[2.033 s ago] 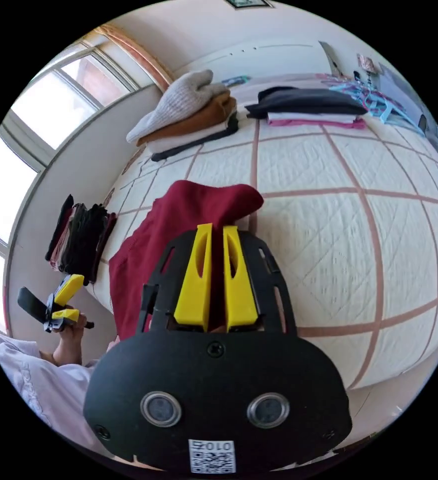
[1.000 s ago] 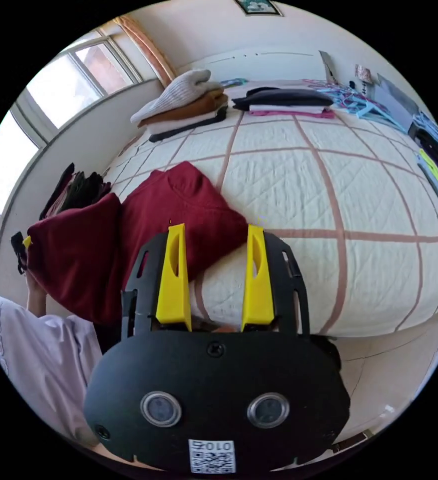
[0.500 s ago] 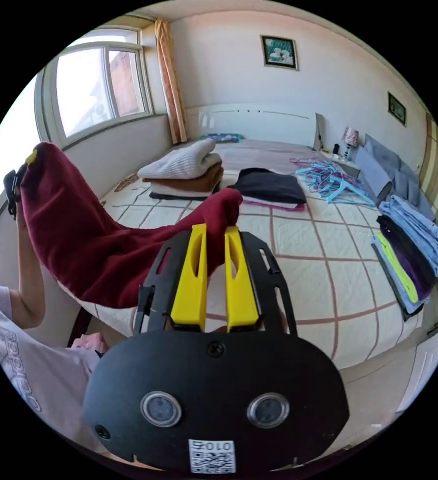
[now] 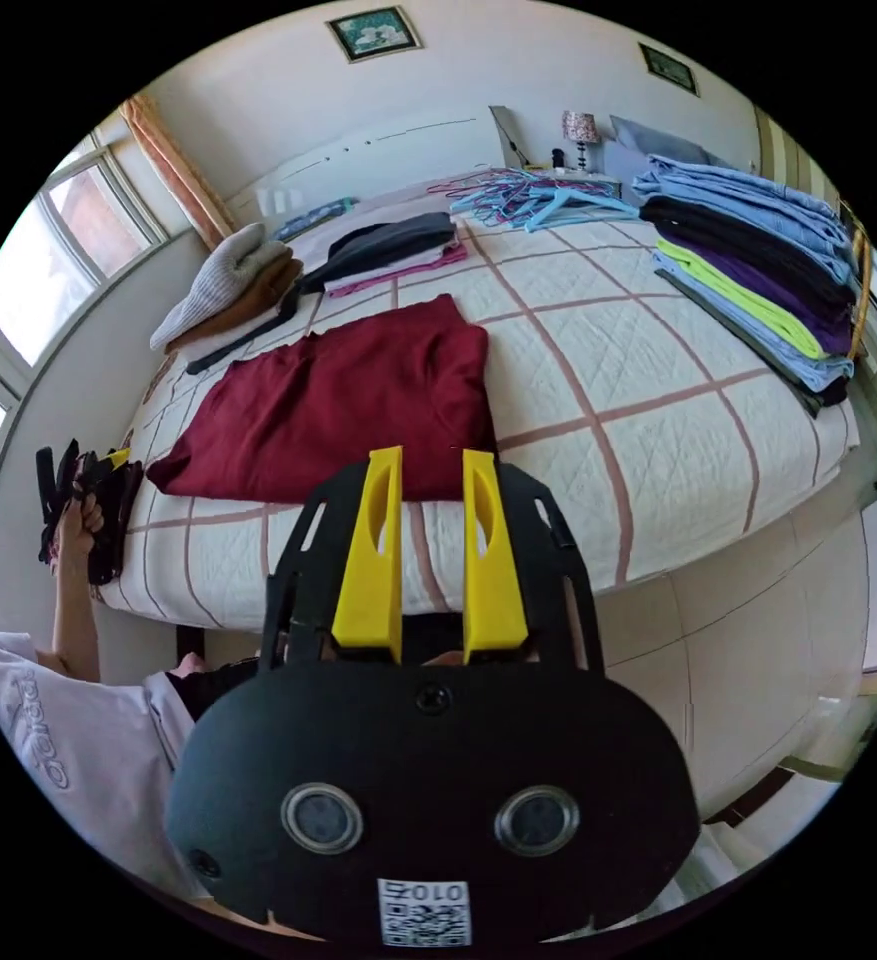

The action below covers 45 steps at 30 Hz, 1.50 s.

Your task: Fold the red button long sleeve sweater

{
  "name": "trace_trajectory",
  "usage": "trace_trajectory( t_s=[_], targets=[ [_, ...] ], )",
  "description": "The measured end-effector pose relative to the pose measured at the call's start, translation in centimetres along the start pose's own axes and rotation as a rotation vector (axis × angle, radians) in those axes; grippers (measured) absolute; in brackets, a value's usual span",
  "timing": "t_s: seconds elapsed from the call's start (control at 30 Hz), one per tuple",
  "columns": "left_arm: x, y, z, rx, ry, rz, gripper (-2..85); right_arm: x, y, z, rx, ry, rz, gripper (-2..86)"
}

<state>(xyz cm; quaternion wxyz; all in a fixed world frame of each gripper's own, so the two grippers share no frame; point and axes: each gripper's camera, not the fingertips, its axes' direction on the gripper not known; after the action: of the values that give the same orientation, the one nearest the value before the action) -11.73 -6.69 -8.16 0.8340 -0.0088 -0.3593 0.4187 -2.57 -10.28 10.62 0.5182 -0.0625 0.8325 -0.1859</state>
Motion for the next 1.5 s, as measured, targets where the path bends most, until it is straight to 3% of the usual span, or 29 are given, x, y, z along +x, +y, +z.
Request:
trace_trajectory(
  t_s=[0.27,0.43,0.53,0.7,0.83,1.0,1.13,1.2,1.33,1.5],
  targets=[
    [1.1,-9.1,9.6,0.052,-0.056,0.114,16.5,-1.1,-9.1,4.9,0.049,0.048,-0.188,13.2],
    [-0.6,-11.4,16.1,-0.070,-0.040,0.080,16.5,0.5,-13.8,10.3,-0.111,0.117,-0.207,13.6],
    [-0.8,-11.7,18.1,-0.122,-0.008,0.088,15.4,1.9,-14.7,13.4,-0.229,0.025,-0.154,12.6],
    [1.1,-11.6,19.0,-0.184,-0.062,0.193,9.4,1.8,-14.0,13.6,-0.169,0.033,-0.141,6.2],
    [0.5,-10.9,16.4,-0.081,-0.006,0.160,2.5,0.5,-13.3,10.9,-0.075,0.063,-0.191,4.3],
    [1.3,-8.5,9.4,0.107,0.047,0.217,0.3,-1.0,-10.7,5.6,0.020,0.099,-0.275,3.2],
    [3.3,-3.4,-0.2,0.313,0.237,0.314,-0.1,-0.7,-6.4,3.1,0.054,0.033,-0.315,2.8],
    [4.9,-0.4,-3.0,0.306,0.249,0.382,-0.2,-1.0,-1.6,1.1,0.138,0.011,-0.331,2.7],
    [7.2,6.6,-4.5,0.122,0.074,0.409,-0.2,-0.5,5.4,1.0,0.135,-0.061,-0.304,2.9],
    [6.9,10.1,-5.1,0.190,0.146,0.324,-0.2,-2.2,11.0,2.0,0.108,-0.015,-0.268,2.9]
  ],
)
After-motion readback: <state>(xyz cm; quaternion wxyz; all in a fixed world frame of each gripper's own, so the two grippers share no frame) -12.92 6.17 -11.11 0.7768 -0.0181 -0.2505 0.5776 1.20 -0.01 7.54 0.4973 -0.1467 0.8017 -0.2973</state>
